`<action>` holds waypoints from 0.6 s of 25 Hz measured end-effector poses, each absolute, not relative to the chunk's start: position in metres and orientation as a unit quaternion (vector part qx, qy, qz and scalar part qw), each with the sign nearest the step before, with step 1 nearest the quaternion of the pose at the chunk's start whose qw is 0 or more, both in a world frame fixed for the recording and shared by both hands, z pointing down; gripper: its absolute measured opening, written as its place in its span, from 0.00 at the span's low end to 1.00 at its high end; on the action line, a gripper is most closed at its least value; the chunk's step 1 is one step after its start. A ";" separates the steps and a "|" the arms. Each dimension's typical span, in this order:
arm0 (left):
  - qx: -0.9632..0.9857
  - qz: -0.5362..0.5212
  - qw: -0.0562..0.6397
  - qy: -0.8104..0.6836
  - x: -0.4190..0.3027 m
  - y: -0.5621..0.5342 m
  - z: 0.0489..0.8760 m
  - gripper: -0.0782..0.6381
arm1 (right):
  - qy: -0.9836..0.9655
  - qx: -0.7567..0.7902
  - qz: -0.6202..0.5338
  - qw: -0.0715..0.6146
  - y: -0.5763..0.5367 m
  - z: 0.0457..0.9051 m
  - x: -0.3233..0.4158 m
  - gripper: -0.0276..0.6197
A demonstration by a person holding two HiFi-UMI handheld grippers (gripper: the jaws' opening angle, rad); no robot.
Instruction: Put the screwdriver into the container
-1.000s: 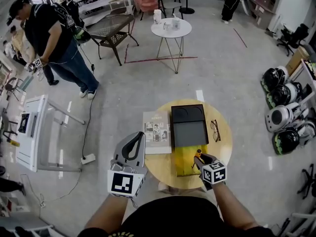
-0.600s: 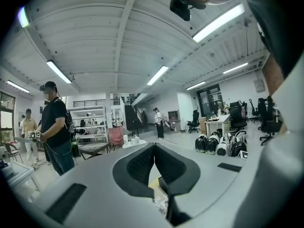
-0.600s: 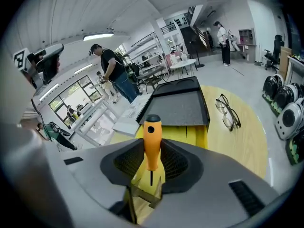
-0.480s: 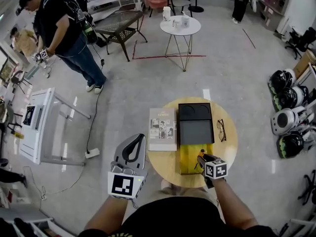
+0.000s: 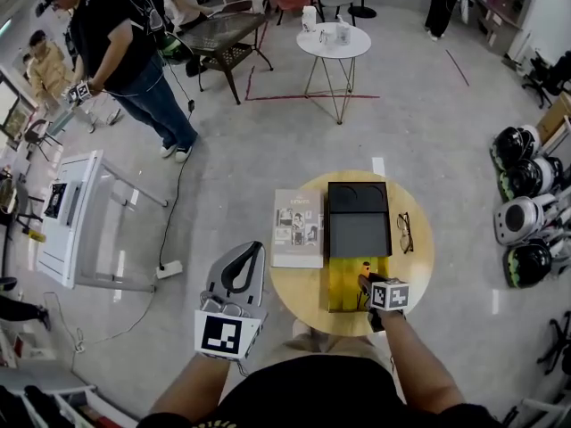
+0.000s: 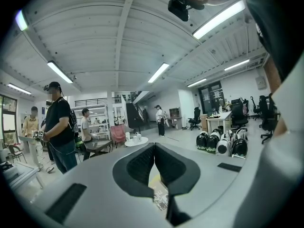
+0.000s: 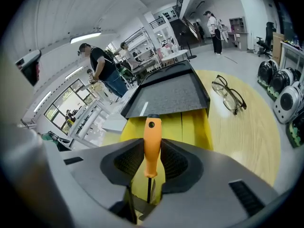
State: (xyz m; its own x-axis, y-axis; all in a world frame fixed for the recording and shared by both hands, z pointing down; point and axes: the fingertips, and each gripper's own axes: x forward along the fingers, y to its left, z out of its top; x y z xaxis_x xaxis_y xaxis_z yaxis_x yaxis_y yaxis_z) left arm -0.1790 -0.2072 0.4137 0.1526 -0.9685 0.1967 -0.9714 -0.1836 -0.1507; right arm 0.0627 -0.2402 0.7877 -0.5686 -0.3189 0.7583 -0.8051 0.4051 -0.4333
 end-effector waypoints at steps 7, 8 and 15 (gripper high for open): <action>0.761 0.126 0.005 -0.636 -0.175 -0.207 0.412 0.13 | -0.768 0.379 0.415 0.306 -0.249 0.801 0.067 0.23; 0.761 0.127 0.005 -0.636 -0.173 -0.207 0.413 0.13 | -0.765 0.384 0.414 0.310 -0.249 0.804 0.069 0.23; 0.766 0.123 0.003 -0.631 -0.167 -0.207 0.414 0.13 | -0.752 0.386 0.412 0.340 -0.241 0.816 0.073 0.23</action>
